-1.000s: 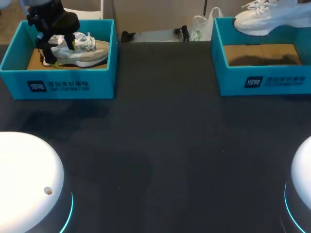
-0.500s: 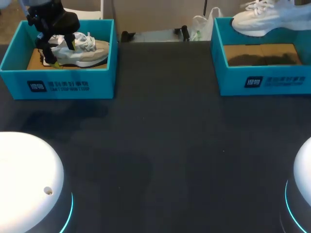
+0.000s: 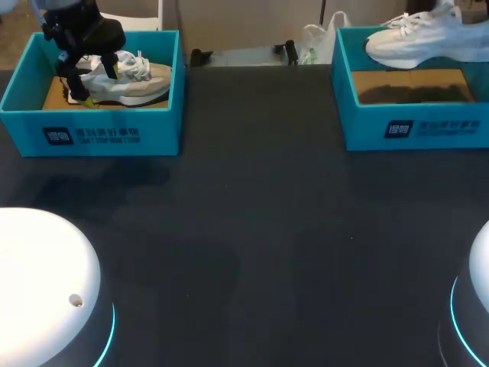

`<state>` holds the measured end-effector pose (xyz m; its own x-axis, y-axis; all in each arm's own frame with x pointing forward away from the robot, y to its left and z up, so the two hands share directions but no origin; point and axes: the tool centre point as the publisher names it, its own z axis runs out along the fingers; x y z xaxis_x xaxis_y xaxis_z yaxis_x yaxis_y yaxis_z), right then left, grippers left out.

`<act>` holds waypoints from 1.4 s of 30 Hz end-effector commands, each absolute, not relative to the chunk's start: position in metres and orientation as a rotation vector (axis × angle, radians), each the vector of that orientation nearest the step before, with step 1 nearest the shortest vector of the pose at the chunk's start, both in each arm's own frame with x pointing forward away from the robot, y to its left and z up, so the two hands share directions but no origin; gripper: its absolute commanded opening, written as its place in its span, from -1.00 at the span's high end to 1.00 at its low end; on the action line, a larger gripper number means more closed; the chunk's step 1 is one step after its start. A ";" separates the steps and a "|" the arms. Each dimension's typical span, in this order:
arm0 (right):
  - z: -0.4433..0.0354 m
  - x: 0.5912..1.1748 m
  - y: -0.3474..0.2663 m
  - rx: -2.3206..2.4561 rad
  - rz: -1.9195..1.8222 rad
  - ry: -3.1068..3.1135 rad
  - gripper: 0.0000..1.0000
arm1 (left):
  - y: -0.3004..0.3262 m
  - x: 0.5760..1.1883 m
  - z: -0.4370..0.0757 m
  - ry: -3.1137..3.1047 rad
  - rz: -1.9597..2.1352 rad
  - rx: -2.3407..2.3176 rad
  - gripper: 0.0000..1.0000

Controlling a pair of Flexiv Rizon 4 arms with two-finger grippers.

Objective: Take the shoe out of the shoebox, open the shoe tongue, remove and reinsert the insole, then place the shoe into the shoebox

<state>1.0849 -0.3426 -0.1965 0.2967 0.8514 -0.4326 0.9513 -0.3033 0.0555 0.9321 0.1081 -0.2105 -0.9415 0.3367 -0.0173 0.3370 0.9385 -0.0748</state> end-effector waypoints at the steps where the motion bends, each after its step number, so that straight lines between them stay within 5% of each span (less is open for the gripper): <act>1: -0.195 1.083 -0.342 2.267 -0.463 1.635 1.00 | 0.109 0.932 -0.211 3.088 -0.119 0.538 -1.00; 42: -0.267 1.049 -0.338 2.242 -0.388 1.714 1.00 | 0.109 0.932 -0.211 3.088 -0.119 0.538 -1.00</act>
